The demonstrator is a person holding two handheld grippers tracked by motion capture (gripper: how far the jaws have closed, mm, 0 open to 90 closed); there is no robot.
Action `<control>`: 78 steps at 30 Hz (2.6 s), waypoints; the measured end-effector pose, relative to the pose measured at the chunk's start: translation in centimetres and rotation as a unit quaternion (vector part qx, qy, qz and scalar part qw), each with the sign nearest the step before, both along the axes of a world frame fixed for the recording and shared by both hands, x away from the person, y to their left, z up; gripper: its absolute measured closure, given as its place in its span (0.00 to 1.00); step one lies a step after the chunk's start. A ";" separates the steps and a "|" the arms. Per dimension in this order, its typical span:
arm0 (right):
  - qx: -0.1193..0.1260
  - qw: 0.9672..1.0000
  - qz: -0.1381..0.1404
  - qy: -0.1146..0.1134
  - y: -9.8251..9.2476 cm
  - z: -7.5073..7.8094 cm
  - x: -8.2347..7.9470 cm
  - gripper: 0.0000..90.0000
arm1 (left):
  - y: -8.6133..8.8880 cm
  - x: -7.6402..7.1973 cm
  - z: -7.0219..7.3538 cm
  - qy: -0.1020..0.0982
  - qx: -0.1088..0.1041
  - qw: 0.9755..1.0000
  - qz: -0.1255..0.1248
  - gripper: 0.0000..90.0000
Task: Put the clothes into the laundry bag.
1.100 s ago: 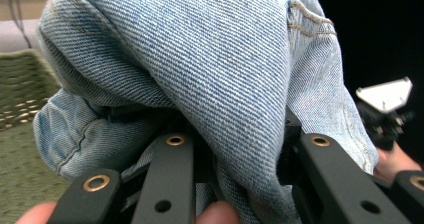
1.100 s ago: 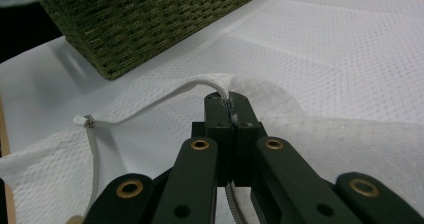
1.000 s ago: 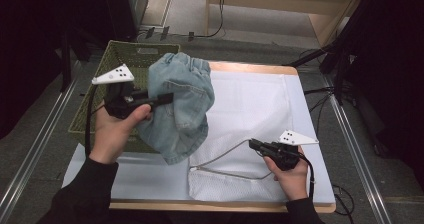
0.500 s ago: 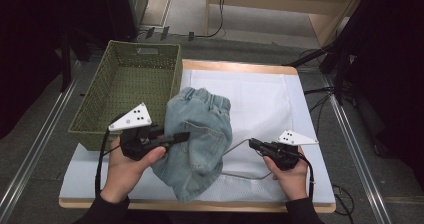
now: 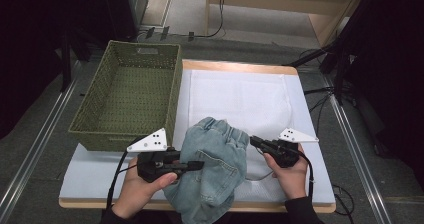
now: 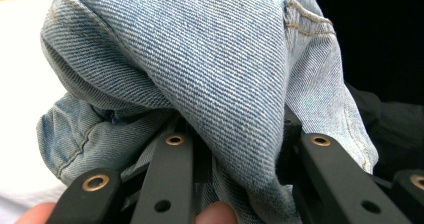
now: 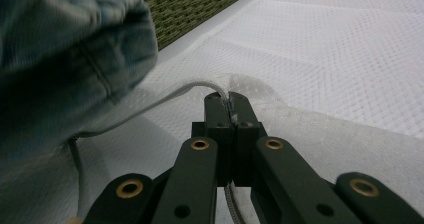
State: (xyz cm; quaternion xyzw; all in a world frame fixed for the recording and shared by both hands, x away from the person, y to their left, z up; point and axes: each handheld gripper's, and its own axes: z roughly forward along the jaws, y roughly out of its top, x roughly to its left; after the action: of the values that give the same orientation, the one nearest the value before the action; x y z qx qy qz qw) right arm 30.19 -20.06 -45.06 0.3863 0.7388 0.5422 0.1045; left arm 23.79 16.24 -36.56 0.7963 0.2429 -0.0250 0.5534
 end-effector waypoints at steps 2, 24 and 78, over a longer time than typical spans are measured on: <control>0.001 1.000 -0.003 0.003 -0.1 0.0 0.2 1.00 | -0.5 0.1 -0.9 0.005 0.004 1.000 -0.011 0.78; 0.017 1.000 0.004 -0.001 0.7 2.3 2.9 1.00 | -7.1 0.9 -3.0 0.028 0.070 0.988 -0.132 0.78; 0.012 0.995 0.046 -0.083 3.5 5.9 -1.4 1.00 | -8.9 3.5 -4.0 0.059 0.073 0.995 0.018 0.75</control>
State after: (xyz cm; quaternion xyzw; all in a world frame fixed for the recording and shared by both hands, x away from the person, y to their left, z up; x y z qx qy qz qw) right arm 28.82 -16.55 -39.18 0.3066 0.7380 0.5857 0.1353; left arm 27.34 7.30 -40.52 0.8273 0.2909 -0.0439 0.4785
